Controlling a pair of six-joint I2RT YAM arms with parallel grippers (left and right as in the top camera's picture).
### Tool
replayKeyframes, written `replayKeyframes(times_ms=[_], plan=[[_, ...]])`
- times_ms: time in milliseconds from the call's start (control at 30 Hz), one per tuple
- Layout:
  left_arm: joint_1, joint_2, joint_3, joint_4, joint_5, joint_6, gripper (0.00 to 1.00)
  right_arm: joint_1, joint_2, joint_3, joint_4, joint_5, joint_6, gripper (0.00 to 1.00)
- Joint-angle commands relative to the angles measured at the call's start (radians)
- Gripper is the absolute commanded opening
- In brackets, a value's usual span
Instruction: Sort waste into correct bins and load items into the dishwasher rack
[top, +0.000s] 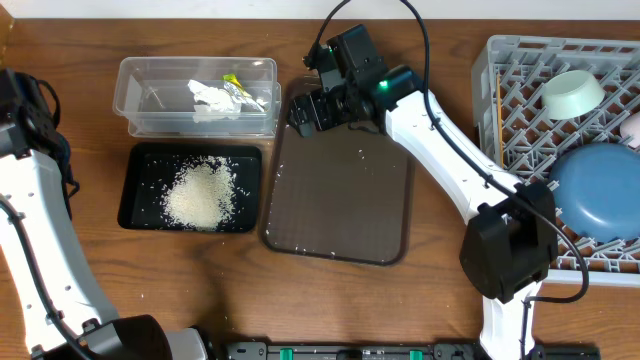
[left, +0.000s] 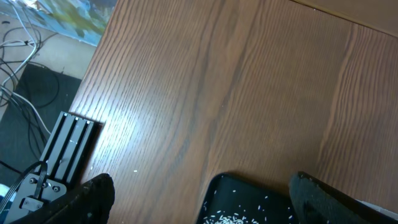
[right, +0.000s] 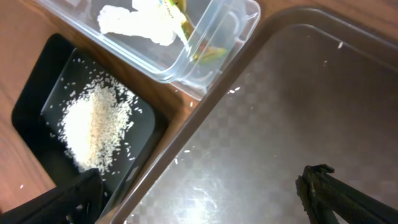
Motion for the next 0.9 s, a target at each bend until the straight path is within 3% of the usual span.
replayKeyframes(times_ms=[0,267,533,600,733,800,867], plan=[[0.004,-0.007,0.002,-0.006,-0.008,-0.016,0.92,-0.006,0.023,-0.003,-0.008,-0.064,0.018,0.99],[0.004,-0.007,0.002,-0.006,-0.008,-0.016,0.92,-0.005,0.023,-0.003,-0.014,-0.149,0.017,0.99],[0.004,-0.007,0.002,-0.006,-0.008,-0.016,0.92,-0.005,0.023,-0.003,-0.047,-0.078,0.017,0.99],[0.004,-0.007,0.002,-0.006,-0.008,-0.016,0.92,-0.005,0.023,-0.003,-0.108,0.012,0.018,0.83],[0.004,-0.007,0.002,-0.006,-0.008,-0.016,0.92,-0.005,0.023,-0.003,-0.298,0.283,0.041,0.62],[0.004,-0.007,0.002,-0.006,-0.008,-0.016,0.92,-0.005,0.023,-0.003,-0.377,0.417,0.103,0.57],[0.004,-0.007,0.002,-0.006,-0.008,-0.016,0.92,-0.006,0.023,-0.004,-0.433,0.504,0.146,0.64]])
